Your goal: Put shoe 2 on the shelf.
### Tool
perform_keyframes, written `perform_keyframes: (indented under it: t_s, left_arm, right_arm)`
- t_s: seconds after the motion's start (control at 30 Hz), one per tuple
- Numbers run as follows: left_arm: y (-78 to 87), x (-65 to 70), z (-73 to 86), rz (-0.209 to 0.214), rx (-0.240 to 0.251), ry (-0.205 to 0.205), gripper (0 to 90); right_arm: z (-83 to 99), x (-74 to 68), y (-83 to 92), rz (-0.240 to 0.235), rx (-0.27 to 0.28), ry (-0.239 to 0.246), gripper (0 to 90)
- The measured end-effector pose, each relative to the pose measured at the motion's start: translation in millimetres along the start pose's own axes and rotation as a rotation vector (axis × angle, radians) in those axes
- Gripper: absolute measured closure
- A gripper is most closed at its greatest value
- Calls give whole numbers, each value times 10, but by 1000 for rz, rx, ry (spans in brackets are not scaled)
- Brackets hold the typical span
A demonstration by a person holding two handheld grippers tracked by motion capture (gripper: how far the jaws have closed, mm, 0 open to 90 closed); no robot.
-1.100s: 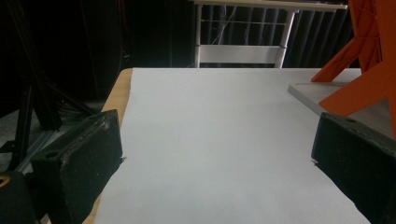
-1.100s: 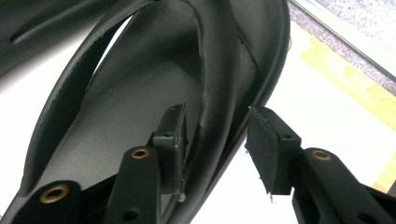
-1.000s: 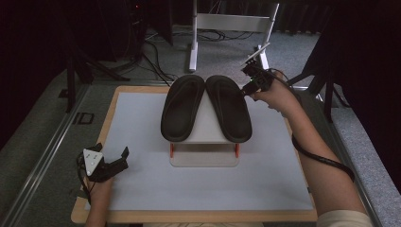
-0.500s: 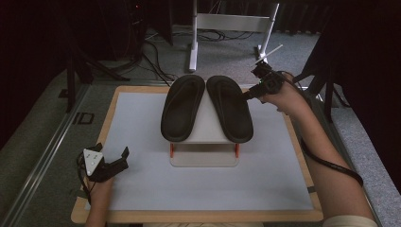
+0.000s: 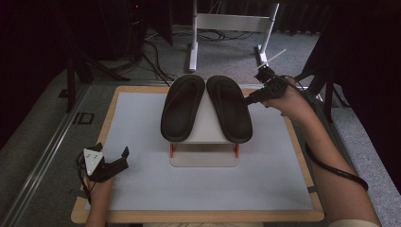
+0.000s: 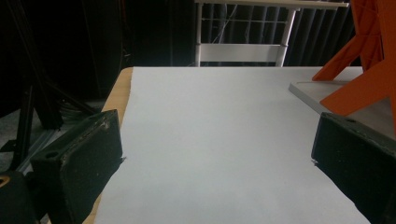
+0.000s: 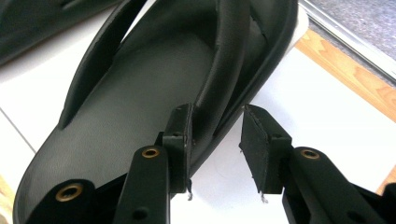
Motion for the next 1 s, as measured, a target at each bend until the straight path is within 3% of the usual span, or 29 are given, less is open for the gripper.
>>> perform_keyframes:
  t_s: [0.47, 0.67, 1.0]
  left_arm:
    - [4, -1, 0, 3, 2, 0, 20]
    - [4, -1, 0, 3, 3, 0, 20]
    - [1, 2, 0, -1, 2, -1, 20]
  right_arm:
    - [-102, -129, -84, -1, 16, 17, 597]
    - [-30, -47, -45, -8, 35, 2, 512]
    - [206, 180, -30, 22, 48, -29, 399]
Point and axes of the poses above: each handheld gripper's, and its own axes: y roughly backward along the jaws, z roughly out of its underside, x roughly to its right, the point moved 4 cm from there along -y, roughly forward along the jaws, and after that the axes turned 7 degrees about z, right-handed, at the moved point
